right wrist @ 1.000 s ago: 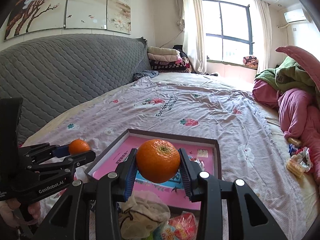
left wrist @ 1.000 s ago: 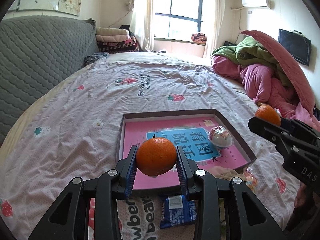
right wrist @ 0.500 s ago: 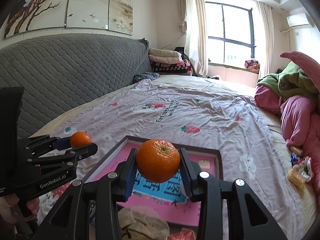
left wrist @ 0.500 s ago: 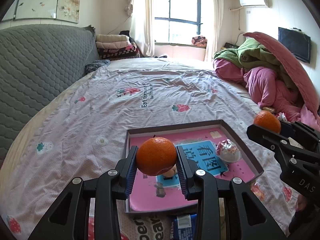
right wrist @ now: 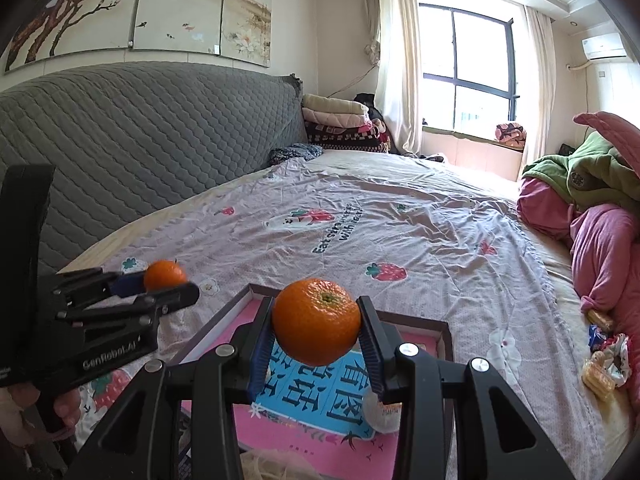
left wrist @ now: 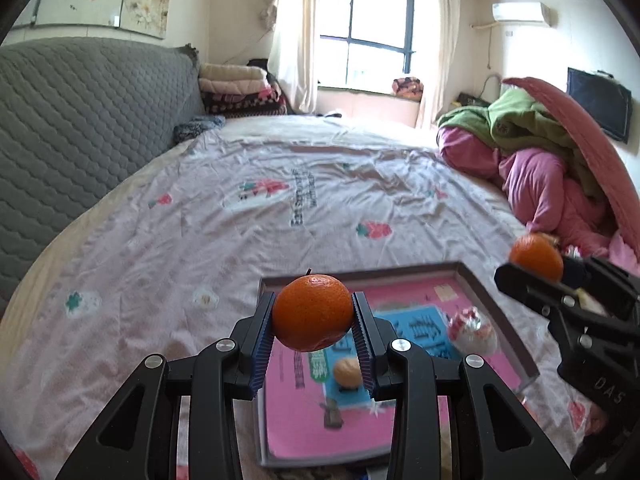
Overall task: Organize objects
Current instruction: 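Carry the orange in the right tool over the pink book while the left tool carries its orange there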
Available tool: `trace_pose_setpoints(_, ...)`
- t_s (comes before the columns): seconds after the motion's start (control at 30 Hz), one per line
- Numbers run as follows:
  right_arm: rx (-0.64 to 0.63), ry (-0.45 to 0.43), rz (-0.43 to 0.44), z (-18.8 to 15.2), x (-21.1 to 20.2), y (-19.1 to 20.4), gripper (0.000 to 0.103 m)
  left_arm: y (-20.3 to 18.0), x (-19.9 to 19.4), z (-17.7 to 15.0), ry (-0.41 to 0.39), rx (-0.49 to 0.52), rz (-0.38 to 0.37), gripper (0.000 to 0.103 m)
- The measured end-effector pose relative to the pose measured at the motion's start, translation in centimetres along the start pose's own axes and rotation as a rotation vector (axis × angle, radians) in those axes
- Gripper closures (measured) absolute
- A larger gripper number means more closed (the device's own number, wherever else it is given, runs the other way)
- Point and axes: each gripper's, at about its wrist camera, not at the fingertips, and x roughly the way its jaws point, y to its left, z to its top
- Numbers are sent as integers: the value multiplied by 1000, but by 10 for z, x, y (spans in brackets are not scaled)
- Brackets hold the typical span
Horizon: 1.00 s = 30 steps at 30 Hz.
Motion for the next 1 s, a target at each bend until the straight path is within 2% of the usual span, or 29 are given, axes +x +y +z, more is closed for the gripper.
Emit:
trace_pose_setpoints(0.23,-17,2,-3,6,17,-5,63,2,16,2,12,3,14,65)
trace_pose_setpoints(0.47,-11,49,-11,-3,35,-6,63,1,31,-9,67,-3,14,65)
trace_pose_setpoints(1.0,-30,82,2,-12,42,-1,63,1,44,-24,131,-2,3,65)
